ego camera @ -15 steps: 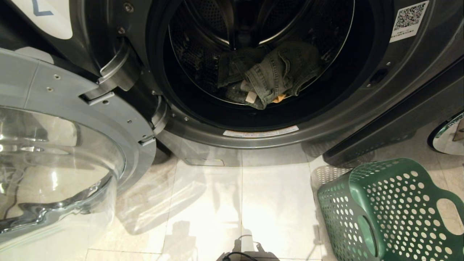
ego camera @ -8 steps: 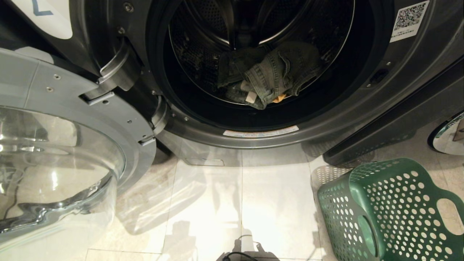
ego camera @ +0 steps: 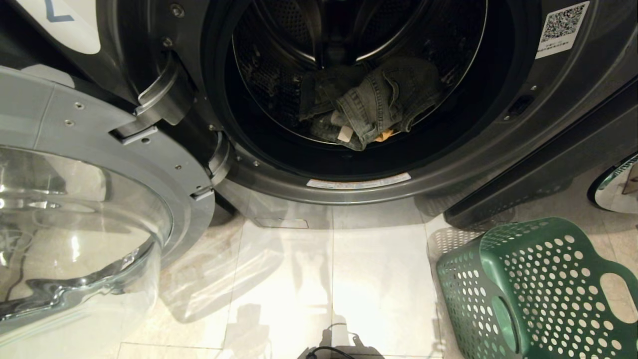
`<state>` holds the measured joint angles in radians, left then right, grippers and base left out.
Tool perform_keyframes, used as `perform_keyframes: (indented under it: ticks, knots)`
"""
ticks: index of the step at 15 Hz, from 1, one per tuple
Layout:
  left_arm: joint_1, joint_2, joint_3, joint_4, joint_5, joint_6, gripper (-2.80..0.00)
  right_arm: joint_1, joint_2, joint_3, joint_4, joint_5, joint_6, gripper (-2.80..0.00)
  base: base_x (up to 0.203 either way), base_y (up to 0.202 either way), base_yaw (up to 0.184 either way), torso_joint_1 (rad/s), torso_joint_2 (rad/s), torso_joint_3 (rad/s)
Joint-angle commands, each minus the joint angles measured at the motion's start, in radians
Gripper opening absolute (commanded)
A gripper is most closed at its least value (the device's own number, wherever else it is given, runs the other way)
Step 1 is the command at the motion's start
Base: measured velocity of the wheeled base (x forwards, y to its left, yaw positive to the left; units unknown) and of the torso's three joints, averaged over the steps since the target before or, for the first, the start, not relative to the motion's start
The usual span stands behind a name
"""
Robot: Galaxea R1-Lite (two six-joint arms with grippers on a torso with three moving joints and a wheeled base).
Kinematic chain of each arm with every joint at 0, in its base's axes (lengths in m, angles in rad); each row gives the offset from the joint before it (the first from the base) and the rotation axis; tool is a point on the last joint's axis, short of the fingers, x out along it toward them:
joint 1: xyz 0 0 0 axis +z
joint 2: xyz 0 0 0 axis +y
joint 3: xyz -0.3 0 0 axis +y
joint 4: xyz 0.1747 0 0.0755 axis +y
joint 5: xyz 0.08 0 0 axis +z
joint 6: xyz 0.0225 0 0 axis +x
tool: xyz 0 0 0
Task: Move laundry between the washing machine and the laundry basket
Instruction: Close the washing machine door with the left hand
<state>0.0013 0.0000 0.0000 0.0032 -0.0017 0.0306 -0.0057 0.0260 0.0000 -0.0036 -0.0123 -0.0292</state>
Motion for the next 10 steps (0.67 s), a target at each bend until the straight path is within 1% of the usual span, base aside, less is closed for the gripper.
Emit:
perform_keyframes:
  ticks: [1, 6, 8, 10]
  knots:
    - [0.0, 0.002, 0.0, 0.0, 0.0, 0.0, -2.8, -0.002, -0.026, 0.0, 0.002, -0.001, 0.003, -2.8, 0.0, 0.0, 0.0, 0.0, 0.0, 0.0]
    - [0.0, 0.002, 0.0, 0.001, 0.0, 0.002, -2.8, -0.002, -0.024, 0.002, 0.002, -0.001, 0.005, -2.8, 0.0, 0.0, 0.0, 0.0, 0.0, 0.0]
    - [-0.003, 0.003, -0.003, 0.003, -0.025, 0.02, -2.8, -0.002, -0.026, 0.002, 0.002, -0.001, 0.005, -2.8, 0.0, 0.0, 0.0, 0.0, 0.0, 0.0]
    - [-0.003, 0.002, 0.0, -0.002, -0.024, 0.022, -2.8, -0.002, -0.025, 0.002, 0.002, 0.0, -0.005, -2.8, 0.0, 0.0, 0.0, 0.0, 0.0, 0.0]
